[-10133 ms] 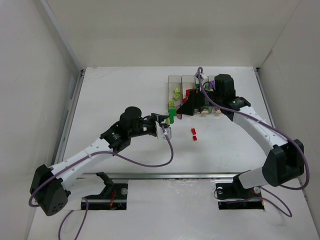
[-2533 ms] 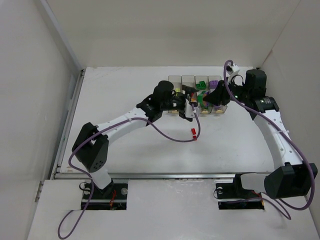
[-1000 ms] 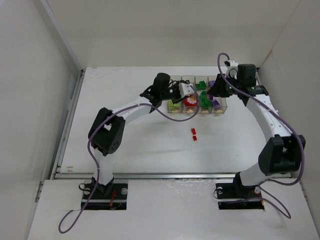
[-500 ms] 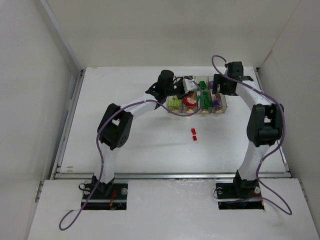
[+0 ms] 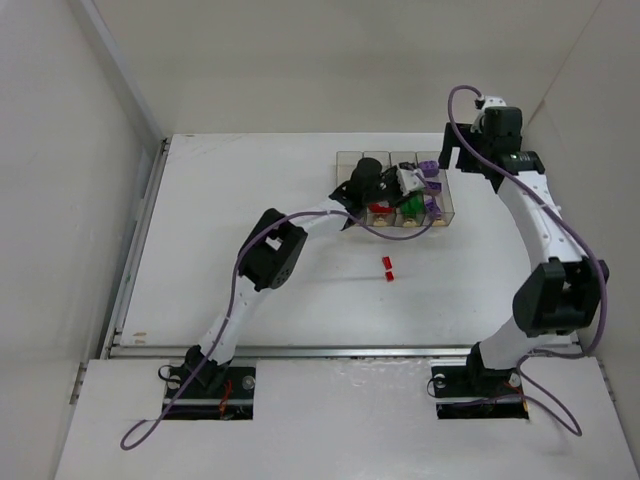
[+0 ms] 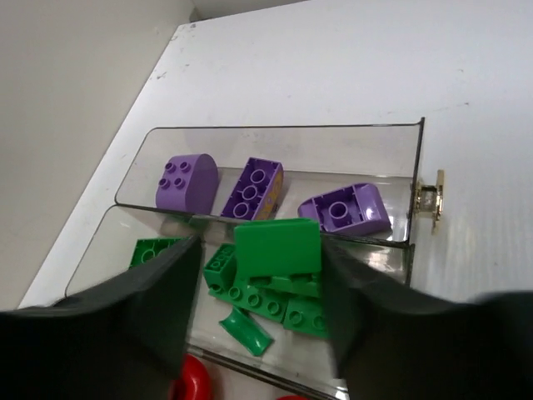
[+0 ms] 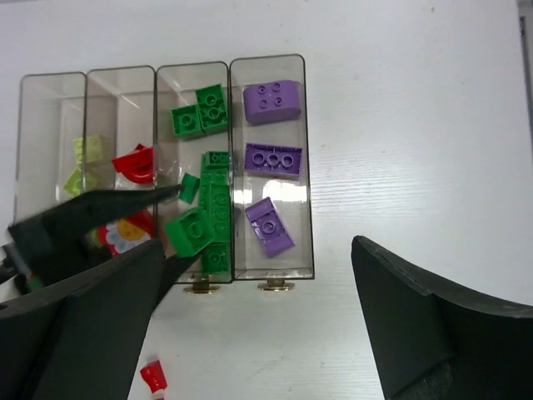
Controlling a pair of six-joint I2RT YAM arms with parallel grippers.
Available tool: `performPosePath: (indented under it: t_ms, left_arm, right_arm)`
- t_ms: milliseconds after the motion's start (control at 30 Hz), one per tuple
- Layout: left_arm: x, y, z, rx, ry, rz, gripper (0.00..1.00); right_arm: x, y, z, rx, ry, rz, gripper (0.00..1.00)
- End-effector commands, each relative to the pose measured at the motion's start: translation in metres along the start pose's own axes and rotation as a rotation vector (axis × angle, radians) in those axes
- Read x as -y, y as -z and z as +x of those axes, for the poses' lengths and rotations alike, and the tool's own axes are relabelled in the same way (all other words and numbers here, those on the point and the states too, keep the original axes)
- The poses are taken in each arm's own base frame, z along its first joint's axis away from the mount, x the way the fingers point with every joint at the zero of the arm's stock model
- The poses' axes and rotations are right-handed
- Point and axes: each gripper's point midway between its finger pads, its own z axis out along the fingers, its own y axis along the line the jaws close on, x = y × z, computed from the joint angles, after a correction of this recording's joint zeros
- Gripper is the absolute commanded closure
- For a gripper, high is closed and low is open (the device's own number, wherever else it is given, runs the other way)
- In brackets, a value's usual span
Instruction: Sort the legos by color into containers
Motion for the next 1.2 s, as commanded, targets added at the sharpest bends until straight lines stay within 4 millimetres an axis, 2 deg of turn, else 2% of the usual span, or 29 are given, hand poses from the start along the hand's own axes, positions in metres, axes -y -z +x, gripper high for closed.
performPosePath:
  t_ms: [0, 33, 67, 100, 133, 167, 200, 267, 300, 367, 433, 467, 500, 533, 567, 600, 633, 667, 733, 767, 800, 833, 900, 967, 1000, 1167]
  left_arm:
    - [-0.044, 0.001, -0.049, 0.099, -0.044, -0.135, 0.45]
    - [-0.046, 0.001, -0.048, 0.095, -0.043, -0.147, 0.33]
    - [-0.050, 0.002, -0.047, 0.086, -0.050, -0.167, 0.25]
    - [-0.049, 0.004, -0.048, 0.084, -0.049, -0.166, 0.20]
    - [-0.049, 0.006, -0.049, 0.079, -0.066, -0.166, 0.10]
    - [-0.045, 0.009, -0.041, 0.059, -0.072, -0.158, 0.05]
    - [-0.045, 0.015, -0.053, 0.073, -0.088, -0.152, 0.00]
    - [-0.044, 0.022, -0.061, 0.075, -0.089, -0.152, 0.00]
    - [-0.041, 0.030, -0.072, 0.082, -0.091, -0.142, 0.00]
    - [-0.040, 0.041, -0.082, 0.084, -0.093, -0.143, 0.00]
    - [-0.035, 0.059, -0.102, 0.098, -0.087, -0.138, 0.00]
    - [-0.035, 0.067, -0.107, 0.097, -0.069, -0.150, 0.00]
    - [-0.032, 0.074, -0.114, 0.103, -0.039, -0.150, 0.00]
    - [-0.030, 0.093, -0.124, 0.099, -0.016, -0.174, 0.00]
    - [-0.033, 0.105, -0.126, 0.093, 0.011, -0.196, 0.00]
    - [-0.035, 0.117, -0.127, 0.087, 0.043, -0.219, 0.00]
    - [-0.035, 0.141, -0.128, 0.077, 0.127, -0.270, 0.00]
    - [-0.031, 0.151, -0.129, 0.074, 0.179, -0.290, 0.00]
    - [-0.044, 0.184, -0.114, 0.020, 0.272, -0.414, 0.00]
    - [-0.034, 0.205, -0.106, -0.023, 0.324, -0.448, 0.00]
    - [-0.032, 0.217, -0.099, -0.051, 0.332, -0.481, 0.00]
    - [-0.029, 0.228, -0.094, -0.076, 0.337, -0.511, 0.00]
    - [-0.016, 0.257, -0.079, -0.136, 0.356, -0.576, 0.00]
    - [-0.006, 0.271, -0.069, -0.173, 0.390, -0.610, 0.00]
    - [0.003, 0.283, -0.062, -0.205, 0.415, -0.617, 0.00]
    - [0.039, 0.317, -0.046, -0.247, 0.495, -0.600, 0.00]
  right_arm:
    - [0.003, 0.018, -0.007, 0.054, -0.001, 0.012, 0.01]
    - [0.003, 0.025, -0.013, 0.073, 0.009, 0.010, 0.01]
    - [0.004, 0.024, -0.007, 0.056, 0.010, 0.012, 0.01]
    - [0.004, 0.028, -0.009, 0.066, 0.022, 0.012, 0.01]
    - [0.004, 0.028, -0.007, 0.057, 0.022, 0.013, 0.01]
    - [0.002, 0.034, -0.014, 0.075, 0.048, -0.002, 0.01]
    - [0.002, 0.034, -0.014, 0.075, 0.048, -0.002, 0.01]
    - [0.003, 0.041, -0.016, 0.084, 0.059, -0.003, 0.01]
    - [0.003, 0.042, -0.012, 0.069, 0.070, -0.001, 0.01]
    - [0.004, 0.056, -0.014, 0.075, 0.070, -0.001, 0.01]
    - [0.002, 0.063, -0.004, 0.054, 0.076, 0.003, 0.01]
    - [-0.004, 0.064, 0.013, 0.015, 0.082, 0.000, 0.01]
    - [-0.009, 0.072, 0.015, 0.025, 0.083, -0.004, 0.01]
    - [-0.015, 0.075, 0.025, 0.008, 0.095, -0.019, 0.00]
    - [-0.032, 0.077, 0.035, -0.007, 0.105, -0.055, 0.00]
    - [-0.040, 0.075, 0.057, -0.057, 0.112, -0.081, 0.00]
    - [-0.064, 0.076, 0.072, -0.091, 0.117, -0.155, 0.00]
    - [-0.074, 0.076, 0.085, -0.120, 0.118, -0.187, 0.00]
    - [-0.093, 0.068, 0.117, -0.194, 0.116, -0.236, 0.00]
    - [-0.102, 0.067, 0.131, -0.227, 0.134, -0.257, 0.00]
    - [-0.120, 0.067, 0.143, -0.247, 0.172, -0.296, 0.00]
    - [-0.127, 0.062, 0.161, -0.294, 0.197, -0.306, 0.00]
    - [-0.148, 0.063, 0.179, -0.333, 0.254, -0.337, 0.00]
    - [-0.153, 0.053, 0.197, -0.371, 0.265, -0.348, 0.00]
    - [-0.154, 0.052, 0.198, -0.368, 0.253, -0.347, 0.00]
    - [-0.153, 0.028, 0.203, -0.377, 0.219, -0.346, 0.02]
